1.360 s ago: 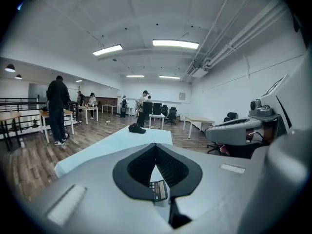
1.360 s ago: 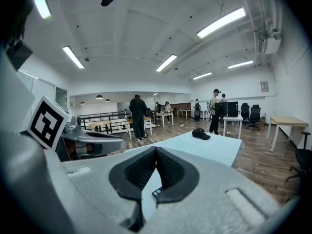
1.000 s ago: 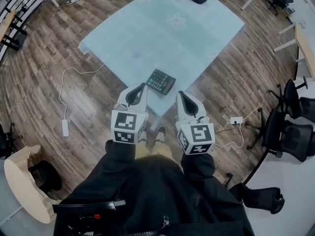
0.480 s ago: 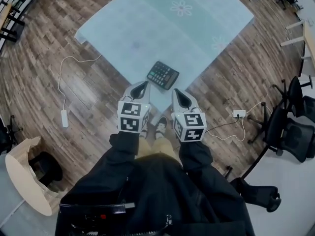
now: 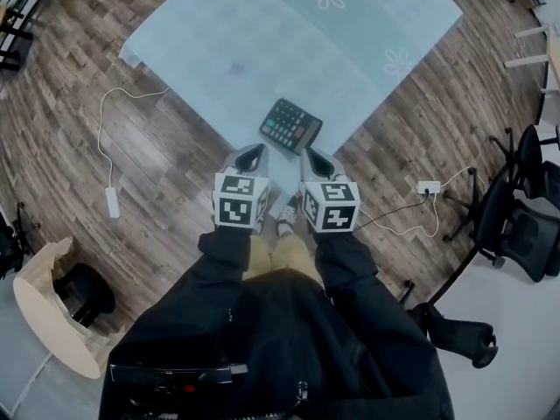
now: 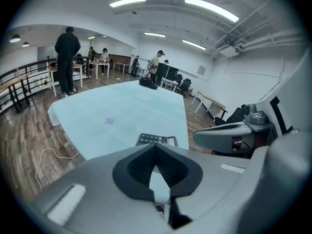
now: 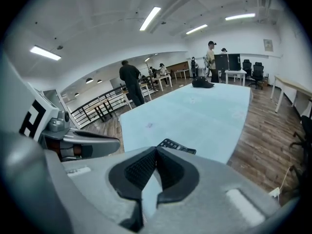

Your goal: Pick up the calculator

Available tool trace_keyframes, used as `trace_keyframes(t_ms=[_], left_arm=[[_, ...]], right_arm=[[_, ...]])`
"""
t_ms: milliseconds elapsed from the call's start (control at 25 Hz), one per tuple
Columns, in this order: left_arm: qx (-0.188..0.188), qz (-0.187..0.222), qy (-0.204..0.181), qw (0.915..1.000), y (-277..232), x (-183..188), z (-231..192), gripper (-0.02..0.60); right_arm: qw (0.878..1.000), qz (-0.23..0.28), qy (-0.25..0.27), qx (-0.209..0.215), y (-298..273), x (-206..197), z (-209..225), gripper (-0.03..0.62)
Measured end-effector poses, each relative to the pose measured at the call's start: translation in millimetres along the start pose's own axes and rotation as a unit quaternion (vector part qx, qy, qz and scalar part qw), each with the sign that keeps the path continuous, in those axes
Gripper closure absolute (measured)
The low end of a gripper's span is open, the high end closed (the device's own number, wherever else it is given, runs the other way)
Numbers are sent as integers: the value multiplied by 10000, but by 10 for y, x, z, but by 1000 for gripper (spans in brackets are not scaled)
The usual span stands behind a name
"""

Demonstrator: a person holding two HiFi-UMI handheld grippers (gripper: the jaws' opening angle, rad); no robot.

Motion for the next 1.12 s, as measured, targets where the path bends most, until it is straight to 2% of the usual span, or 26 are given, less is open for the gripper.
trace_keyframes(t_ms=[400,640,840,960,1120], left_arm=[[-73,-414,145,9990,-330,-212,-76,581],[-88,-581,174,9981,-447,-263,-127,581],[-134,-644,188,9977,-488,-281,-169,583],[-107,-660,207,9975,-507,-287,-214,583],[-66,-670,228,9975,-518,-300,-266,583]], right_arm=[[9971,-627,-333,-266,-407,-346,323,571],[9949,-808,-387,-460,-583,-425,467,544],[9913,-906,-487,-820,-692,-512,609,499],[9892,-932,-478,-1024,-730,-533,685,499],[9877,-935,-626,-1086,-758,-563,736,470]])
Point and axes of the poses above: the fingertips, and each gripper's own axes: y backward along the fingers, z to its right, x out of its top, the point moved 4 cm from there along y, backward along the fingers, and after that the axes turned 6 degrees about z, right-handed, at the moved point
